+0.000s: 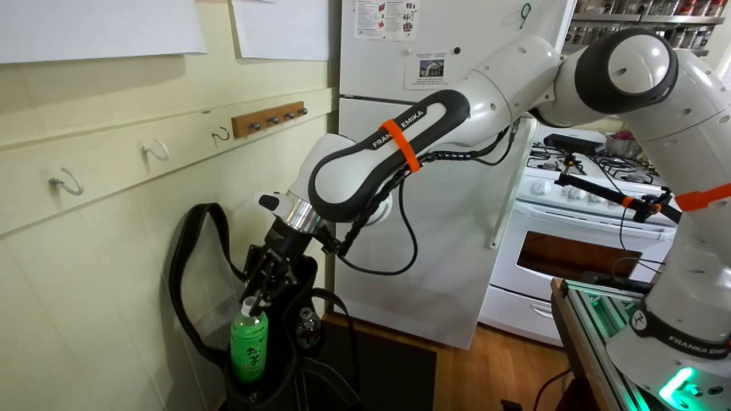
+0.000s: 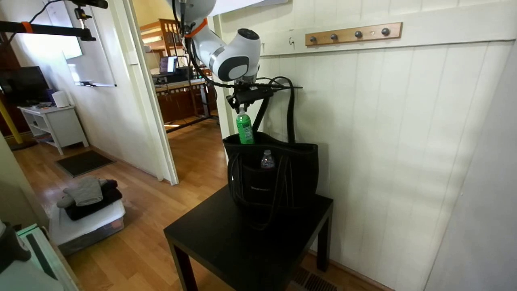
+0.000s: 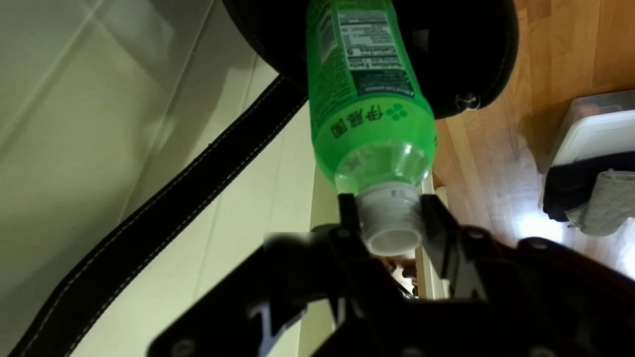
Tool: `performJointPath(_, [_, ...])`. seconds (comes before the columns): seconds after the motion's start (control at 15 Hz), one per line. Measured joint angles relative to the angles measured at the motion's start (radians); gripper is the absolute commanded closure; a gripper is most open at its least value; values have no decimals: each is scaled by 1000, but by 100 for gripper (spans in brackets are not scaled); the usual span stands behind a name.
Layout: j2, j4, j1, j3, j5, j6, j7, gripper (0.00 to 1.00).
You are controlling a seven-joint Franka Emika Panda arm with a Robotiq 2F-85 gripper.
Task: Pick up the bottles and put them inside the bag
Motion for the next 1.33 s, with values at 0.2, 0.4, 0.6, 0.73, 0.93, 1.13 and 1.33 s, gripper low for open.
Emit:
performJointPath(0.2, [48, 47, 11, -7, -2, -54, 0, 38])
performJointPath(0.4, [89, 89, 25, -21, -2, -96, 0, 16])
performJointPath(0.6, [103, 109, 37, -34, -2, -105, 0, 0])
performJointPath(0.73, [102, 113, 45, -41, -2, -105, 2, 0])
performJointPath(0.93, [98, 112, 54, -50, -2, -114, 44, 0])
performJointPath(1.13, [69, 104, 95, -123, -11, -159, 176, 0])
performJointPath(1.33, [24, 74, 139, -212, -39, -197, 331, 0])
